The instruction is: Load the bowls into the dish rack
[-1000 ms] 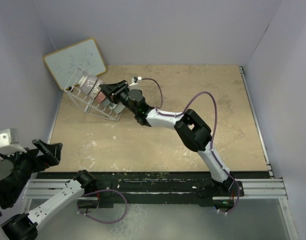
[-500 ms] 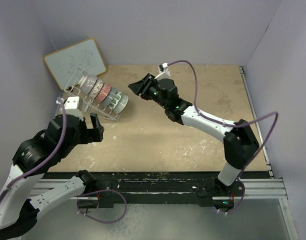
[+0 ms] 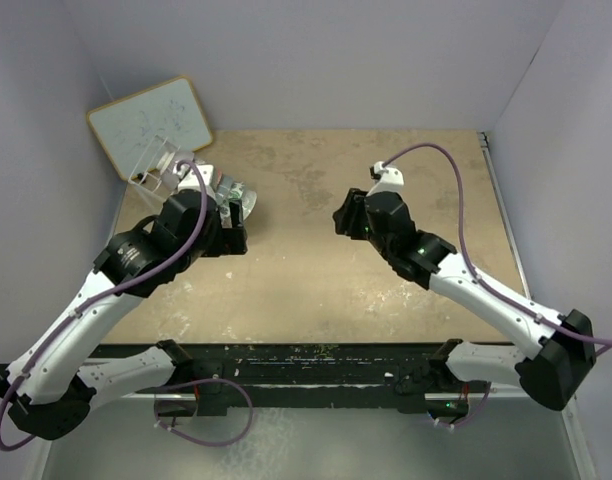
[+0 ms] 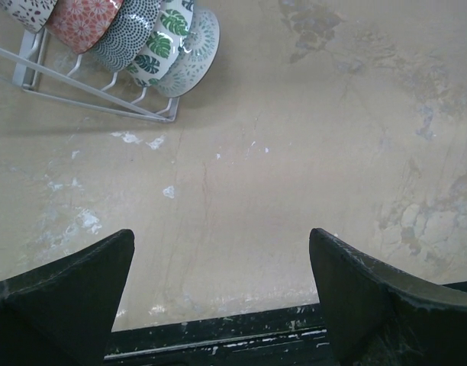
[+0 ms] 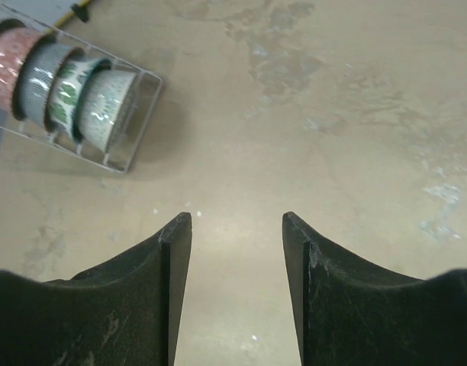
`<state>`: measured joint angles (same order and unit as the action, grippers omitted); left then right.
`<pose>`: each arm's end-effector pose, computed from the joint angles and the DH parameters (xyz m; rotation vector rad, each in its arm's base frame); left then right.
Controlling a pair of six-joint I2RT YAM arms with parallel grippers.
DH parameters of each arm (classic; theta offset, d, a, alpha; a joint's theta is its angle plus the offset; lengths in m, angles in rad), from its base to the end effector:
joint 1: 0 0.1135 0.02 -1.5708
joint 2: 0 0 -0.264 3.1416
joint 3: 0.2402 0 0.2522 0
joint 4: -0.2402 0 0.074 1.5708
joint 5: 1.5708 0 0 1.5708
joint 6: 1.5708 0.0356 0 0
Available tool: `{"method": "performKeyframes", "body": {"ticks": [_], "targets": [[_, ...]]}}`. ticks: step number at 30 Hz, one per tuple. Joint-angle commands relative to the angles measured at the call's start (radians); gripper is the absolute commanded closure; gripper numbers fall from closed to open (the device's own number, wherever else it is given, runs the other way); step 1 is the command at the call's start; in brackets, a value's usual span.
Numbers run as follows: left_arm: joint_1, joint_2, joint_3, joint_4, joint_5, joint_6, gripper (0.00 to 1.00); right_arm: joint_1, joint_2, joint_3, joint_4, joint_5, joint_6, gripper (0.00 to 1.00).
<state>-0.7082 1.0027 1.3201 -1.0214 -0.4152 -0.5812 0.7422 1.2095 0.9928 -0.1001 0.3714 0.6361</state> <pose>0.1409 -0.1018 0.4005 -0.0745 2.2140 -0.2419 0.2156 0.1802 0.3330 0.1568 1.9028 0.5973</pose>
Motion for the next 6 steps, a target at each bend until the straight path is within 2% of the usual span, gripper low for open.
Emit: {"method": "performKeyframes", "body": {"ticks": [1, 3, 6], "targets": [[-0.003, -0.018, 0.010, 0.093, -0.006, 0.003, 0.01, -0.007, -0.073, -0.049, -0.090, 0.050, -0.045, 0.45], [-0.003, -0.014, 0.000, 0.097, -0.012, 0.003, 0.01, -0.008, -0.100, -0.061, -0.116, 0.048, -0.043, 0.44], [-0.004, -0.011, -0.013, 0.101, -0.016, 0.002, 0.01, -0.007, -0.130, -0.069, -0.125, 0.058, -0.048, 0.34]]}}
